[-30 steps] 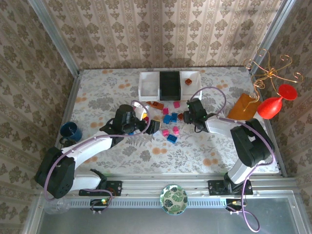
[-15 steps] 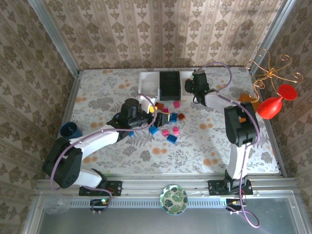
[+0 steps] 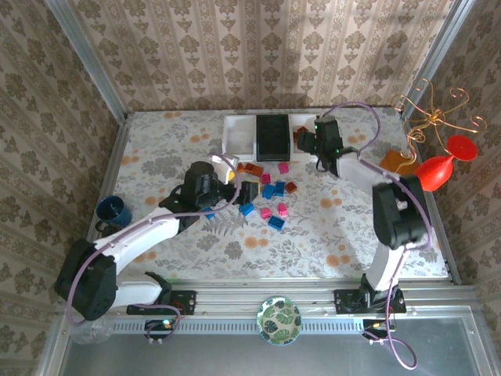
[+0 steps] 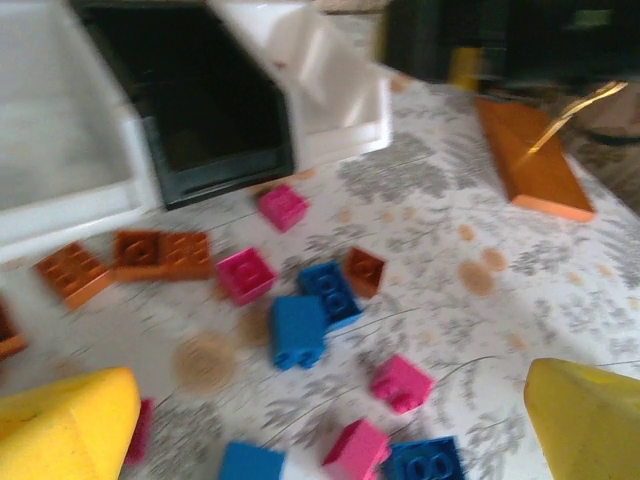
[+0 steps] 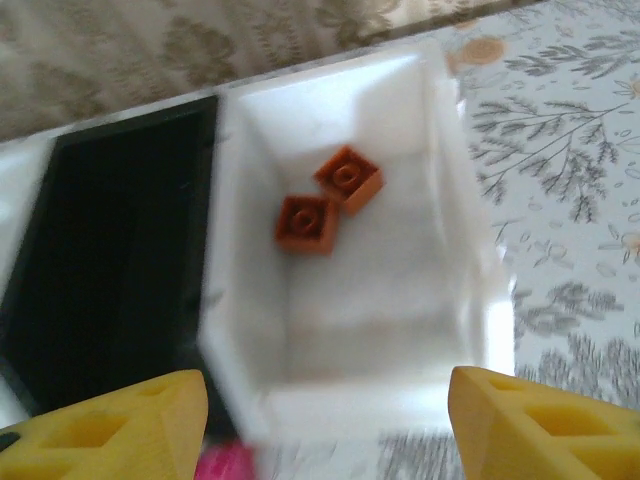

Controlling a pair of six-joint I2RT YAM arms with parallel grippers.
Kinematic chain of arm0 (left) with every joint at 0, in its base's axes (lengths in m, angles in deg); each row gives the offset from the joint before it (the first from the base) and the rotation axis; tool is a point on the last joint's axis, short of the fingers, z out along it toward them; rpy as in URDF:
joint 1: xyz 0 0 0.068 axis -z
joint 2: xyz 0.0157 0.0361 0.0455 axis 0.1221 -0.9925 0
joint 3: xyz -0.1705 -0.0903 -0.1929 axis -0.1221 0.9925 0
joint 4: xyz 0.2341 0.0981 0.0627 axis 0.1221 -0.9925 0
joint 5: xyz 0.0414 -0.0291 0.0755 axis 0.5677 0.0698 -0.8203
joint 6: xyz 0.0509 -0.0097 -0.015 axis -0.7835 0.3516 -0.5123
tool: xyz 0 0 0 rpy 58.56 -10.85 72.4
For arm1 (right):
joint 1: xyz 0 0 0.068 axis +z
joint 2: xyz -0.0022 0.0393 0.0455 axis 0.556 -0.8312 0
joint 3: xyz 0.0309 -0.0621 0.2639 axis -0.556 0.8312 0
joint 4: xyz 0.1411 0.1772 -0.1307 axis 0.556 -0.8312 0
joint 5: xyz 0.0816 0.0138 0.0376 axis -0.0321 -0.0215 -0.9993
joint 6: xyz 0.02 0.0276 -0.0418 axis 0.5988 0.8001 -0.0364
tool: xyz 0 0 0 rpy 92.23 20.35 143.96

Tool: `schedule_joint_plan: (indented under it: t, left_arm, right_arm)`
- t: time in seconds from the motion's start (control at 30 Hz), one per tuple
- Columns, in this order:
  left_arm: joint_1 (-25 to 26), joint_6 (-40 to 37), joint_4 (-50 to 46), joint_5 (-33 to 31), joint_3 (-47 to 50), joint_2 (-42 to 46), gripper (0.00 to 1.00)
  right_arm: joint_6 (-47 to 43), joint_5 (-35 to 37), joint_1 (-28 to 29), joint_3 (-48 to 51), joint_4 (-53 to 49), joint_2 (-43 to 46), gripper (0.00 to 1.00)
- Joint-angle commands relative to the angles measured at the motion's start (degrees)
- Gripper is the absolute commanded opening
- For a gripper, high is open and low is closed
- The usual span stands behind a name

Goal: Sort the legos into containers by color
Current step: Pick up the lego from the center of the table.

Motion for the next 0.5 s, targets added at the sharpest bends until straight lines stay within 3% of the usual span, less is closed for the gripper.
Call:
schedule_joint_plan:
  t: [0.0,0.2,0.37,0.47]
  left_arm:
    - [-3.8,-0.1,-4.3,-2.2,4.1,3.3,1.0]
    - [-9.2,2.9,-2.9,3.6,8.5,6.4,1.0]
    - [-8.1,2.2,2.0,11.6,8.6,4.5,1.0]
    - [-5.2,0.8,2.6,12.4,7.6,3.3,1.0]
  right_arm:
    - [-3.7,-1.1,6.5,8.9,0.5,7.0,0.69]
    - [-5.1,2.2,13.2,18.8,-1.8,11.1,0.7]
    - [-6.3,2.3,13.6,19.1,-3.0,7.6,0.7]
    - [-7.2,2.8,13.6,17.8,-3.0,5.0,0.69]
